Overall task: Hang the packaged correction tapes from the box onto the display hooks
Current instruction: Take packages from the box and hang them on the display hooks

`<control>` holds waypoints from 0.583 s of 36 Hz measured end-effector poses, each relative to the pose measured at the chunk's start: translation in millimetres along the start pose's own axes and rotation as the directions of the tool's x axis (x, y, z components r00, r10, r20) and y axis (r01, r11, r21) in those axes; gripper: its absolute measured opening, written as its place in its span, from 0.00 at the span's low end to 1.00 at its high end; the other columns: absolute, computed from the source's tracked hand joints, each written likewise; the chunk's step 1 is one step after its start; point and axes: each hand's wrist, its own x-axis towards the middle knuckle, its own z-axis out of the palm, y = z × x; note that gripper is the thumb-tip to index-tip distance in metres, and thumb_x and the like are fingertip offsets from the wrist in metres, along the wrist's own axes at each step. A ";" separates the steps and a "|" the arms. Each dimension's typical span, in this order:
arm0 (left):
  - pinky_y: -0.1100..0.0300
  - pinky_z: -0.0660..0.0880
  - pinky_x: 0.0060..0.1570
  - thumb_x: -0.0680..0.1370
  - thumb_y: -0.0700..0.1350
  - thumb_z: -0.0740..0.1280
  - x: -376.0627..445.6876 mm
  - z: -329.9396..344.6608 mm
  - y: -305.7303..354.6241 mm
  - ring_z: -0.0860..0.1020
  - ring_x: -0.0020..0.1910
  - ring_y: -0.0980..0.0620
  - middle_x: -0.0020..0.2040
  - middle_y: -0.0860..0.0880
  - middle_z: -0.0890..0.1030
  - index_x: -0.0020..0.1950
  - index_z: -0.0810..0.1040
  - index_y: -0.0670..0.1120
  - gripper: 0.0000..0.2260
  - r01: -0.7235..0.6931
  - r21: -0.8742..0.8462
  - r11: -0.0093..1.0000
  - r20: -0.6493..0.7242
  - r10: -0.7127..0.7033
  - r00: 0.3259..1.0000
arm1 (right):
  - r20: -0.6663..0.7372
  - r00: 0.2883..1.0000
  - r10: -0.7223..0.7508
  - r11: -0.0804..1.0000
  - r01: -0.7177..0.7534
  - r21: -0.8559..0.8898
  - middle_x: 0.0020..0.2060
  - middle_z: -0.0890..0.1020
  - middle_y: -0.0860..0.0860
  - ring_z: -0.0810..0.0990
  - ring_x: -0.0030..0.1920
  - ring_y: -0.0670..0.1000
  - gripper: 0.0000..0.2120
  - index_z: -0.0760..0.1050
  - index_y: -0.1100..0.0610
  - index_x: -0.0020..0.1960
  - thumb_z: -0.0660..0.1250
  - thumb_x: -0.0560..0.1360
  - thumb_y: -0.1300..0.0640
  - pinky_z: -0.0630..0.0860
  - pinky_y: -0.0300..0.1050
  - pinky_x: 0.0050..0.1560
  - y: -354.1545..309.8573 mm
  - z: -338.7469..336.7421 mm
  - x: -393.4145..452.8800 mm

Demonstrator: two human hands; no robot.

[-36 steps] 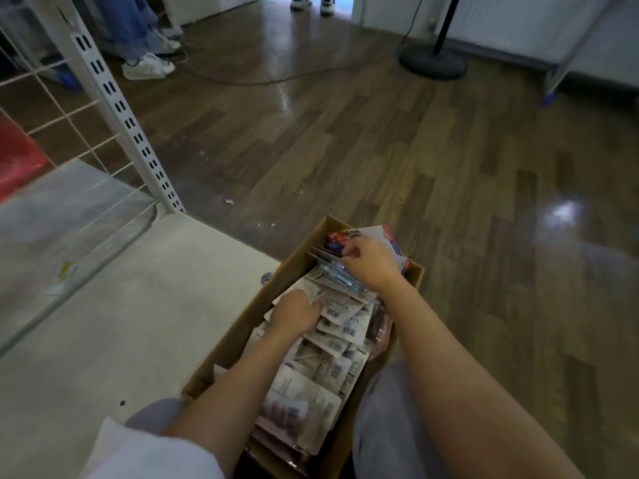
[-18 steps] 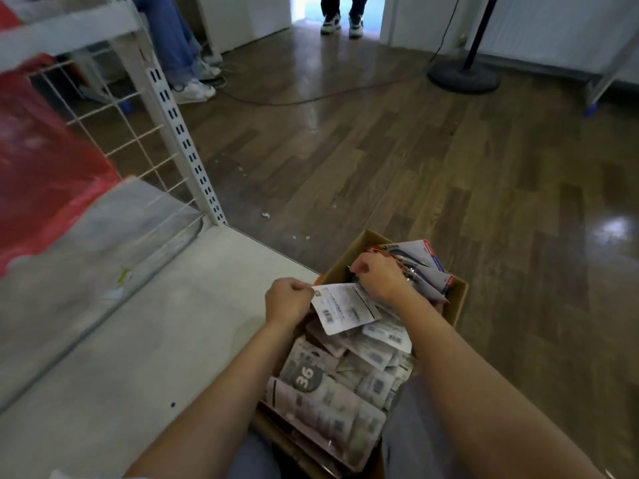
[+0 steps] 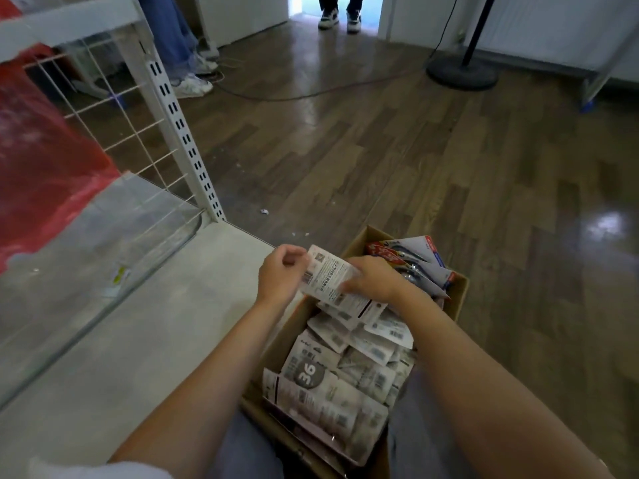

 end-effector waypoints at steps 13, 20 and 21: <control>0.59 0.70 0.36 0.79 0.50 0.63 -18.5 47.7 -30.6 0.77 0.37 0.47 0.39 0.44 0.79 0.49 0.80 0.37 0.16 0.036 0.598 0.801 0.139 -0.148 0.979 | -0.360 0.902 0.237 0.955 -0.149 0.257 0.58 0.81 0.52 0.80 0.52 0.51 0.13 0.74 0.54 0.62 0.64 0.78 0.54 0.75 0.43 0.47 32.5 -33.9 -17.6; 0.59 0.73 0.37 0.80 0.50 0.61 -22.5 61.8 -25.3 0.75 0.36 0.49 0.42 0.46 0.76 0.42 0.71 0.42 0.13 0.010 0.696 0.718 0.215 -0.222 0.951 | -0.330 0.914 0.236 0.955 -0.156 0.251 0.56 0.80 0.52 0.77 0.46 0.48 0.12 0.73 0.55 0.61 0.65 0.78 0.54 0.72 0.37 0.35 31.0 -32.8 -21.8; 0.59 0.74 0.35 0.80 0.50 0.62 -23.2 63.2 -30.1 0.75 0.33 0.51 0.36 0.47 0.76 0.39 0.71 0.42 0.14 0.051 0.683 0.729 0.211 -0.264 0.941 | -0.327 0.915 0.236 0.956 -0.157 0.250 0.56 0.80 0.52 0.78 0.46 0.48 0.13 0.73 0.55 0.61 0.65 0.78 0.54 0.71 0.37 0.35 30.7 -32.9 -22.3</control>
